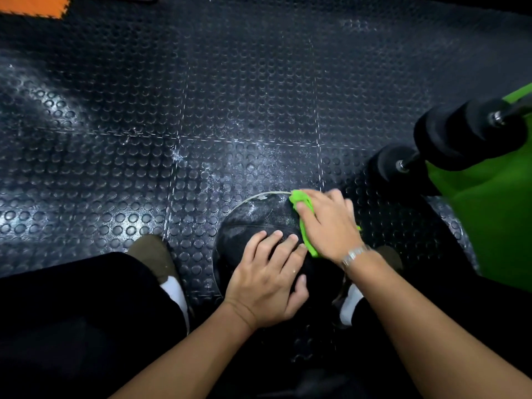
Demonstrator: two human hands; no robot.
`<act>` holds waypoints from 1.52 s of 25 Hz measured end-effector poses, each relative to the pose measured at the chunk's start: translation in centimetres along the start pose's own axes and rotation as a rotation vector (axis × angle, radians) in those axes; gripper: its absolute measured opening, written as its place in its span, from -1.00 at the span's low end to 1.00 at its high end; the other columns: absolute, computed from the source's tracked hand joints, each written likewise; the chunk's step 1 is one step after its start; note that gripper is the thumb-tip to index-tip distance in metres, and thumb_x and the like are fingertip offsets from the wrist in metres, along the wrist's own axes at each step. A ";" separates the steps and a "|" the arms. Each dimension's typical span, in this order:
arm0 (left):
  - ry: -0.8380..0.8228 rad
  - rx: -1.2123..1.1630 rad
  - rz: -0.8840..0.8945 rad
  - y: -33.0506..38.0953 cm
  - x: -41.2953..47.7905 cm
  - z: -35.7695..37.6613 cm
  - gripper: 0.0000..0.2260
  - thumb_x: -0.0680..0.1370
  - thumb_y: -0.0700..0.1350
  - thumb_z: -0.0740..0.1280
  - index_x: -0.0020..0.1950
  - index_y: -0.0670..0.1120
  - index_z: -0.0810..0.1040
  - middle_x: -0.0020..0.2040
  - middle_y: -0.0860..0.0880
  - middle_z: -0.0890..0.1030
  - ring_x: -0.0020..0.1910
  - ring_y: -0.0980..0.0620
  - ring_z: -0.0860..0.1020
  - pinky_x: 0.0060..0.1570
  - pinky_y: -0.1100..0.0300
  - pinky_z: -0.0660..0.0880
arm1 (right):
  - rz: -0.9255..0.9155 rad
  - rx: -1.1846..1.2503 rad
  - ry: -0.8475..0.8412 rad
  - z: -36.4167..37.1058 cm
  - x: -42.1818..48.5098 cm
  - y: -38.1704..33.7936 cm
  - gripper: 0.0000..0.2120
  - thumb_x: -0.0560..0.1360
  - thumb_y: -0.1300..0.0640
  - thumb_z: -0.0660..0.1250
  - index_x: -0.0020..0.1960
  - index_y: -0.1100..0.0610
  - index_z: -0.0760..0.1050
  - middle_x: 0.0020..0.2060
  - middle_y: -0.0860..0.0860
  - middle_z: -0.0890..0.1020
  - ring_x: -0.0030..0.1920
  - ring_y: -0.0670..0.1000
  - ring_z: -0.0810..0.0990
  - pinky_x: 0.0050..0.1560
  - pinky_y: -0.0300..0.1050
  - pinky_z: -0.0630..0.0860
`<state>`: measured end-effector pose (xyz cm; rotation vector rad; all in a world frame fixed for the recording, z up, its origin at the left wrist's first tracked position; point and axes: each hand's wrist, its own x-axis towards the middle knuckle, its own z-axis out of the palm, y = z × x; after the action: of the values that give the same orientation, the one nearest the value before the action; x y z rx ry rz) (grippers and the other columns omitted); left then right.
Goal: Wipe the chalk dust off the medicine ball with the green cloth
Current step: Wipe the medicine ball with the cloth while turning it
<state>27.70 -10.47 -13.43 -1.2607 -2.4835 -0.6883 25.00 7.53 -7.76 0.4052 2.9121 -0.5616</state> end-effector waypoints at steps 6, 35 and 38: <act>0.006 0.002 -0.063 0.4 0.4 -0.2 -0.63 0.49 0.06 0.34 0.23 -0.10 0.56 0.20 -0.18 0.65 0.29 -0.20 0.49 0.47 -0.13 0.30 | -0.327 0.057 0.017 -0.2 -1.5 -1.2 -0.58 0.64 -0.19 -0.01 0.32 -0.17 0.52 0.35 -0.35 0.47 0.12 -0.10 0.34 0.15 -0.07 0.21; 0.004 -0.075 0.100 -0.6 -0.4 0.3 -0.64 0.60 0.11 0.34 0.34 0.00 0.61 0.35 -0.11 0.64 0.40 -0.17 0.50 0.52 -0.24 0.30 | -0.274 -0.146 -0.217 -0.2 5.5 -1.0 -0.63 0.63 -0.16 0.05 0.17 -0.08 0.58 0.20 -0.21 0.61 0.11 -0.04 0.37 0.15 0.00 0.24; -0.008 -0.071 0.107 -0.6 -0.1 0.2 -0.64 0.60 0.12 0.33 0.33 0.01 0.64 0.32 -0.10 0.65 0.37 -0.17 0.51 0.51 -0.22 0.29 | -0.245 -0.324 -0.203 1.2 6.3 -4.3 -0.52 0.59 -0.21 -0.04 0.17 -0.07 0.58 0.22 -0.19 0.61 0.15 -0.01 0.36 0.15 0.03 0.23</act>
<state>27.24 -10.72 -13.78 -1.4122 -2.3970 -0.7511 17.82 4.69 -8.64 -0.0483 2.7984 -0.1391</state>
